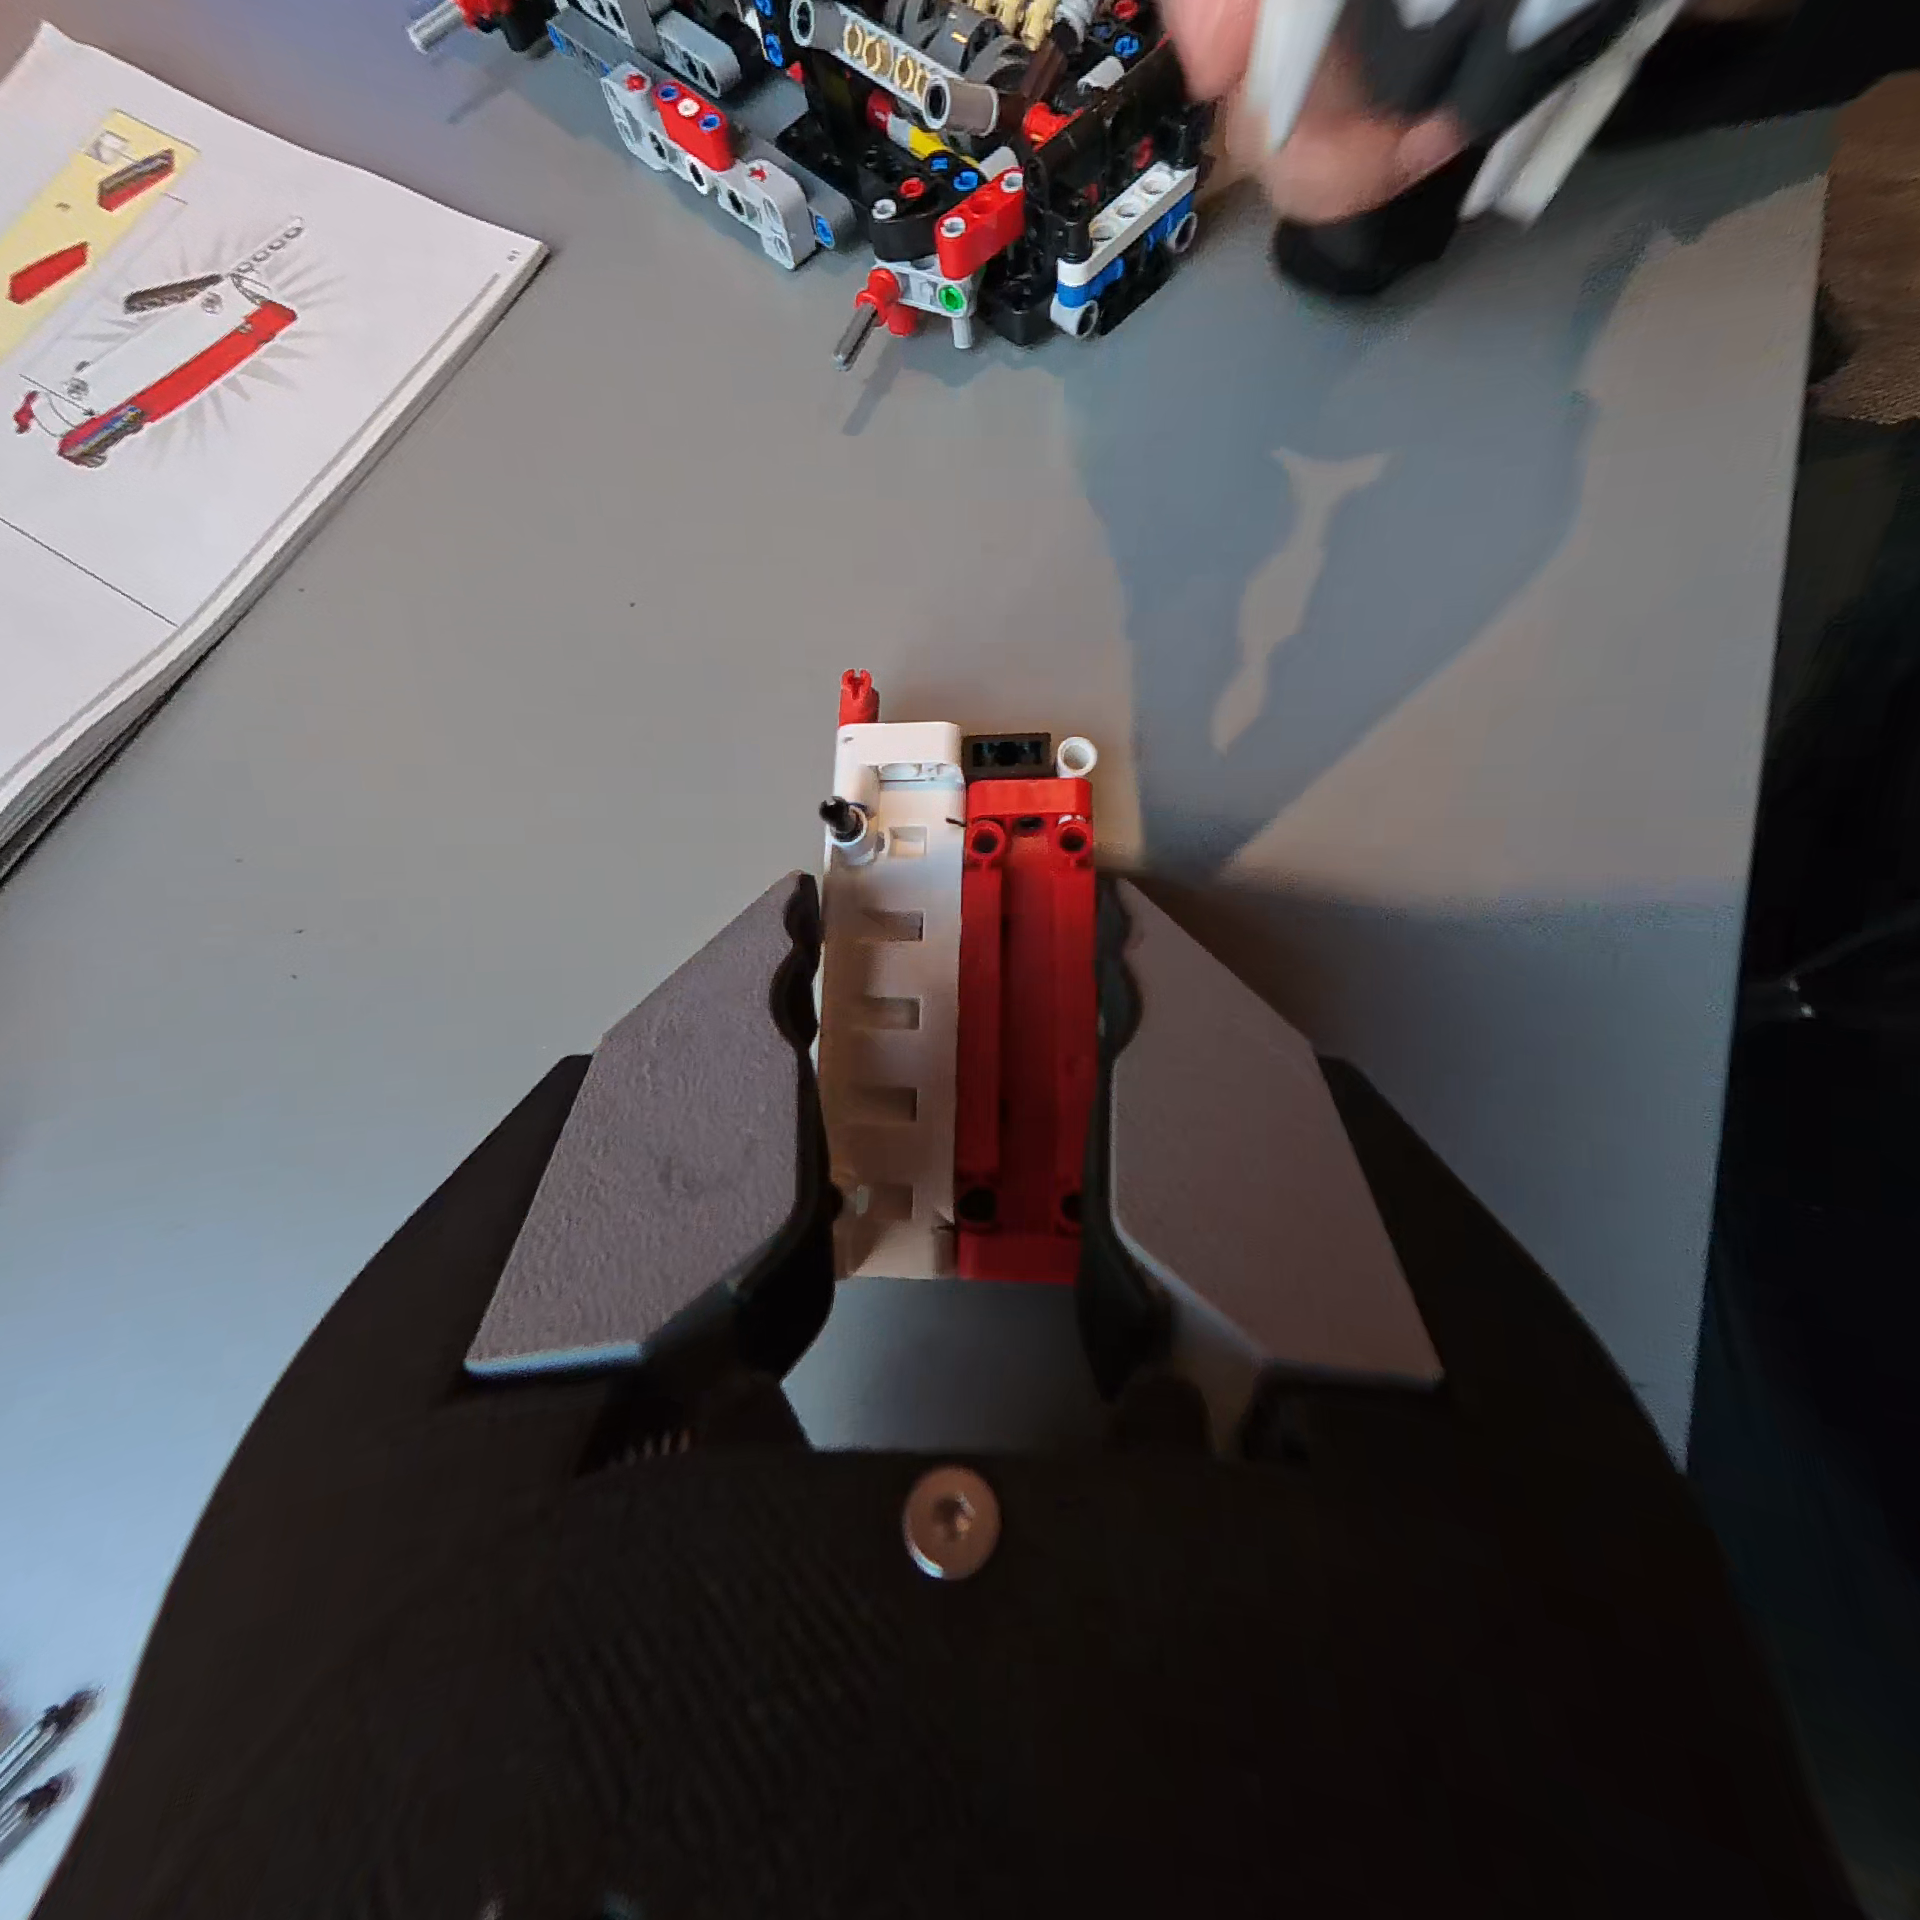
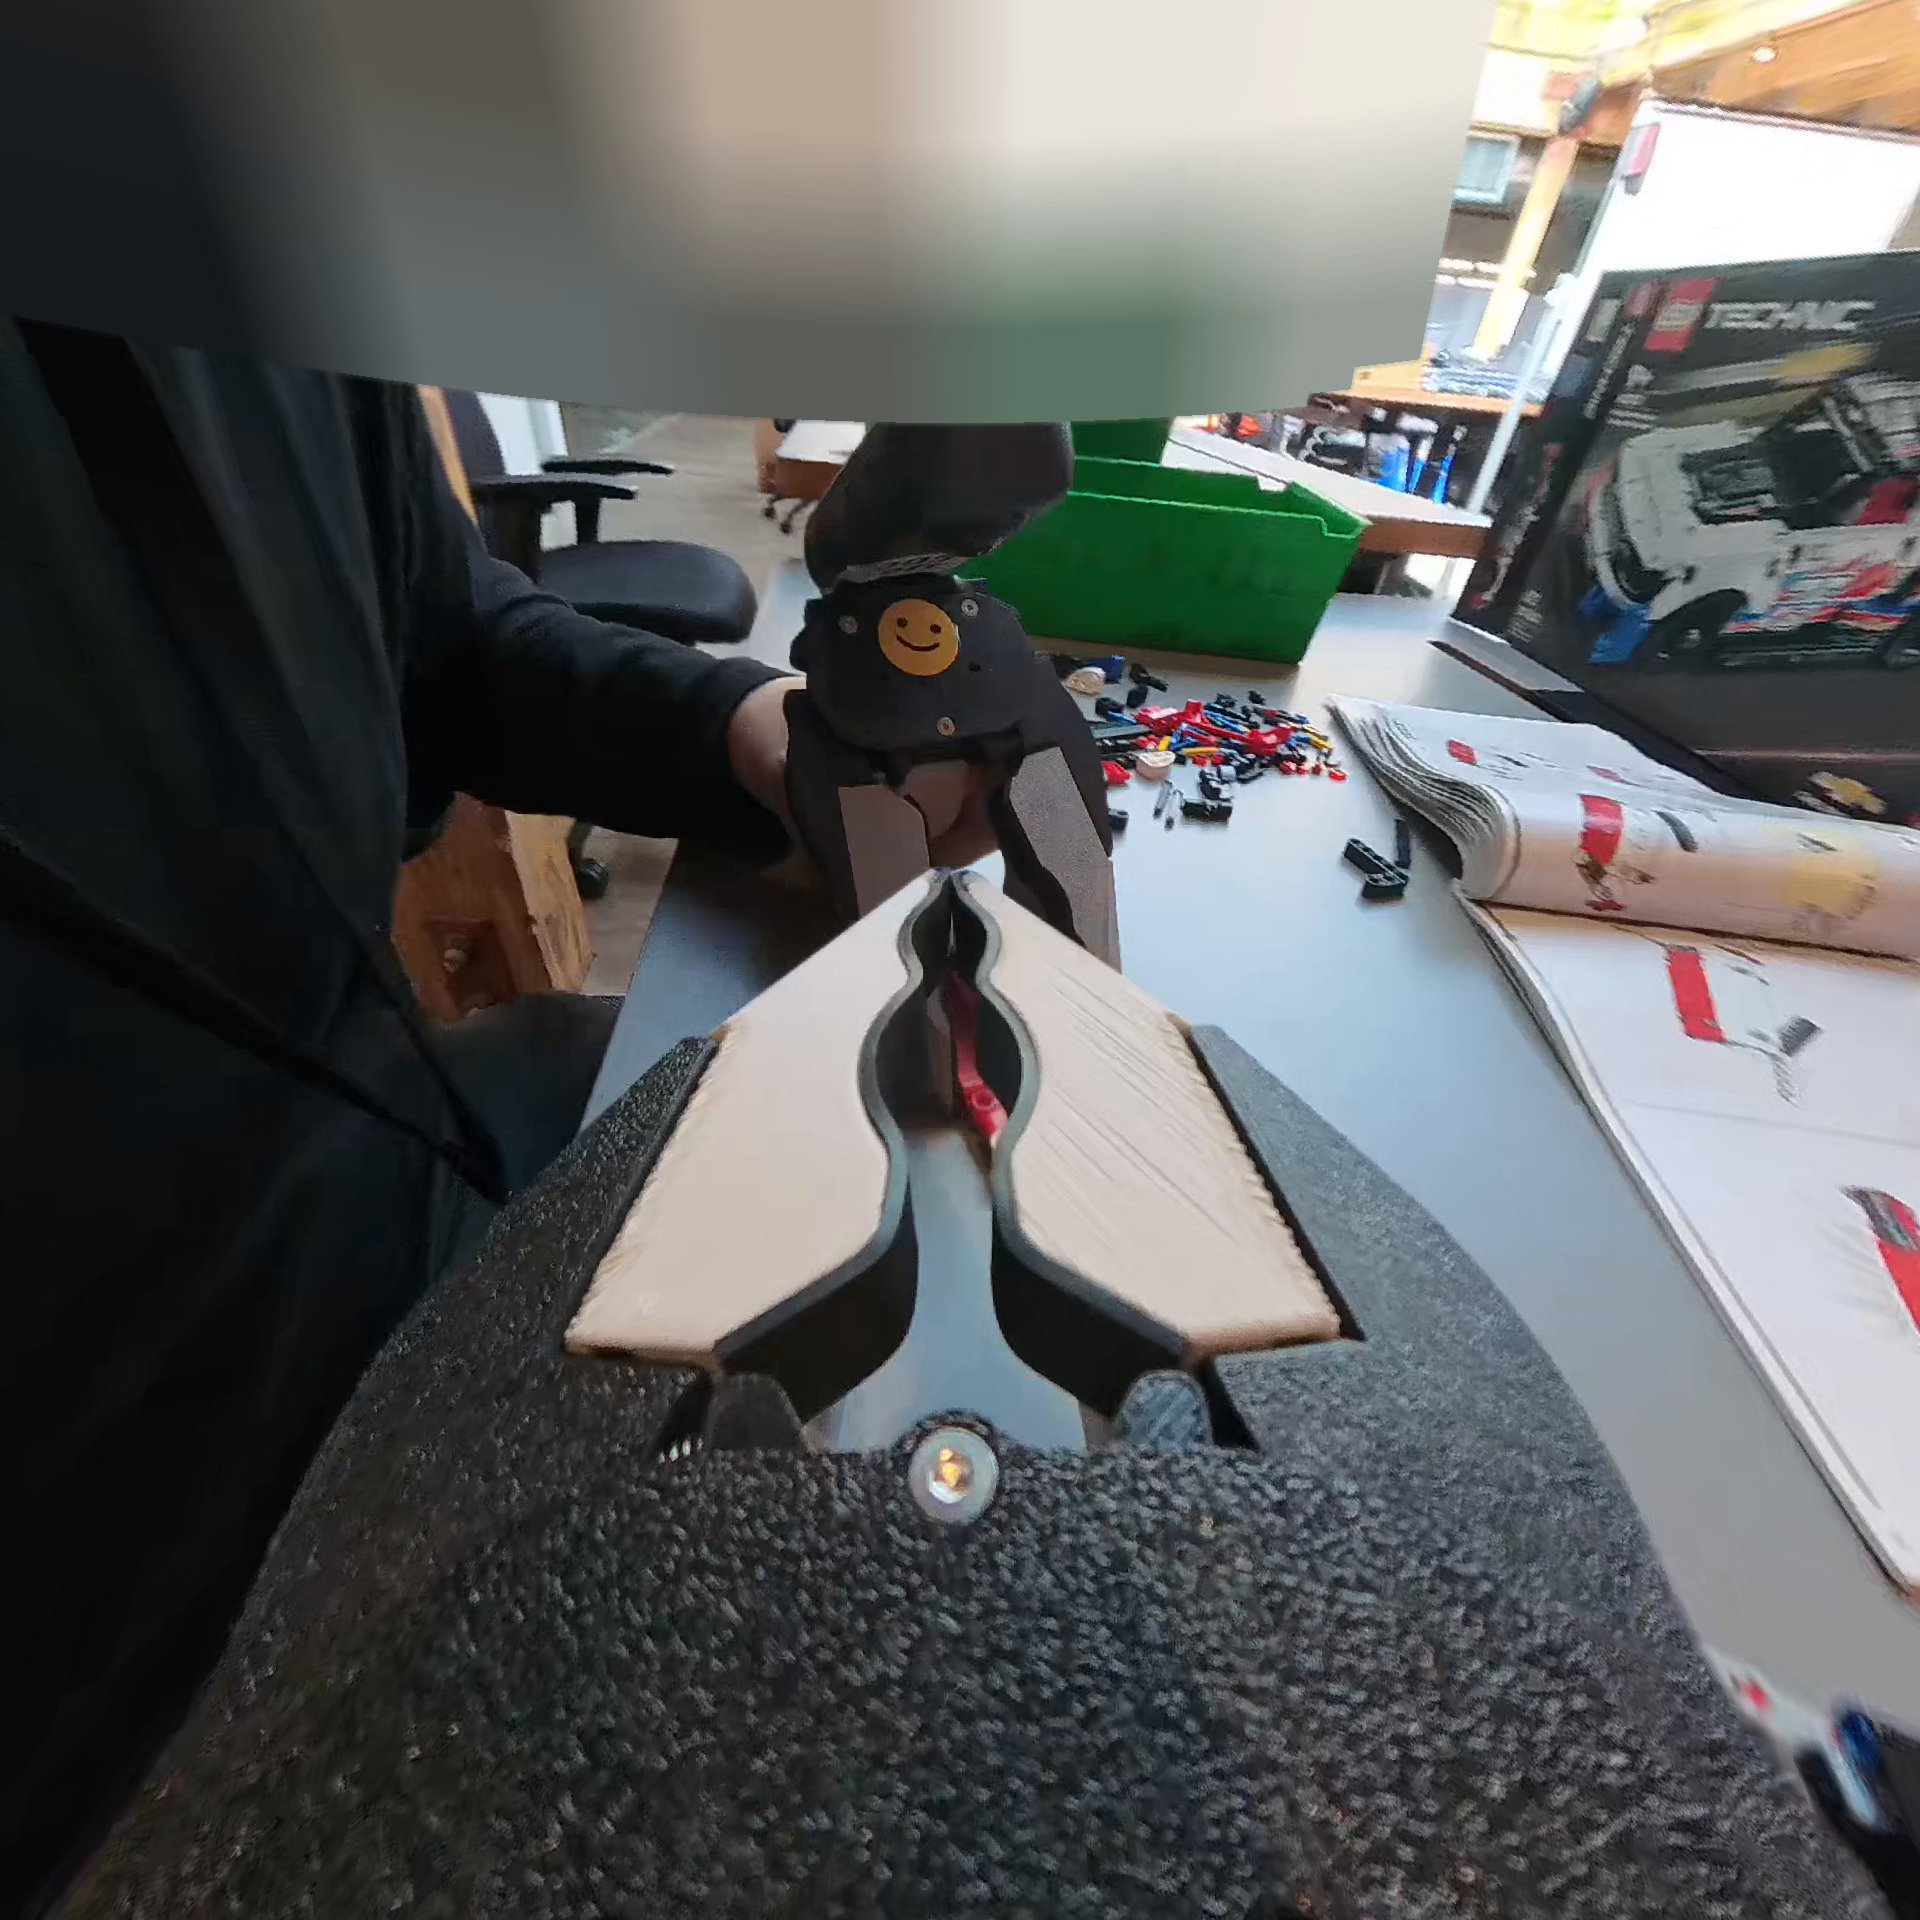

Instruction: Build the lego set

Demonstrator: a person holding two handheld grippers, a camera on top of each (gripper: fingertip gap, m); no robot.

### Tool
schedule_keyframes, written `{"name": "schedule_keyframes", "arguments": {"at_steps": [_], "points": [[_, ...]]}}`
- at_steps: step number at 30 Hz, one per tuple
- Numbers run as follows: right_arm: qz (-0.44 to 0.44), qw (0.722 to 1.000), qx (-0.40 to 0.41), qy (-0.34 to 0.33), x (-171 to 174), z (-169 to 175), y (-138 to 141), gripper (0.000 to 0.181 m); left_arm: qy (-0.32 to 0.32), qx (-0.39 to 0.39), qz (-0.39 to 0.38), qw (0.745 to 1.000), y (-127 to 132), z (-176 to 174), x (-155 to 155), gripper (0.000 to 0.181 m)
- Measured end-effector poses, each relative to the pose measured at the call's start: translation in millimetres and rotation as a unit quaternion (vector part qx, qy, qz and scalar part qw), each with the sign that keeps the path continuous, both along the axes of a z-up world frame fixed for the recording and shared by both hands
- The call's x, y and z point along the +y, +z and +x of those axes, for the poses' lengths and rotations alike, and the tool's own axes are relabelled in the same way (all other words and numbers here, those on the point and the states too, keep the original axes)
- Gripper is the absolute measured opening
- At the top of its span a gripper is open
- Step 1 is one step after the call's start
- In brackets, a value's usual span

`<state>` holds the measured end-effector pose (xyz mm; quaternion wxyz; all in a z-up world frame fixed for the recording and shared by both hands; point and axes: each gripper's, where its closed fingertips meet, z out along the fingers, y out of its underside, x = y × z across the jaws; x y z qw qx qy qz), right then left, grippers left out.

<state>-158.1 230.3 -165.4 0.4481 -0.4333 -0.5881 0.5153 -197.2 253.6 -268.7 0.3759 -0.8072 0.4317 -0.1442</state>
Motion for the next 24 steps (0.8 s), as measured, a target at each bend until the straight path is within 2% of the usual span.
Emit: {"name": "schedule_keyframes", "arguments": {"at_steps": [3,5,7,10,12,14,15,17,19,22,24], "points": [[0.001,0.999,0.043,0.004,3,-12,7,0.0,0.001,-0.003,-0.005,1.0,0,0,0,0.05],[-0.017,0.998,0.064,0.02,0,-13,13,0.0,0.001,-0.014,-0.012,1.0,2,-1,-1,0.05],[-0.042,0.994,0.1,0.004,3,-7,24,0.0,0.012,-0.021,-0.019,1.0,7,-8,-1,0.052],[-0.058,0.99,0.128,-0.001,-3,2,29,0.0,0.029,-0.061,-0.006,0.998,49,-22,13,0.051],[-0.035,0.992,0.125,-0.004,-4,1,28,0.0,0.039,-0.079,0.034,0.996,88,-37,43,0.045],[-0.026,0.993,0.119,-0.002,-4,-2,26,0.0,0.081,-0.076,0.098,0.989,120,-62,95,0.028],[-0.026,0.993,0.115,0.001,-5,-3,25,0.0,0.099,-0.069,0.121,0.985,128,-75,124,0.021],[-0.028,0.993,0.116,0.002,-6,-3,26,0.0,0.13,-0.044,0.114,0.984,124,-101,176,0.01],[-0.028,0.993,0.116,0.0,-7,-2,25,0.0,0.146,-0.024,0.074,0.986,102,-121,213,0.005],[-0.029,0.993,0.112,-0.008,-4,-2,25,0.0,0.182,0.047,0.034,0.982,55,-162,243,0.0],[-0.034,0.993,0.113,-0.013,-1,-1,25,0.0,0.214,0.083,0.017,0.973,31,-191,247,0.0]]}}
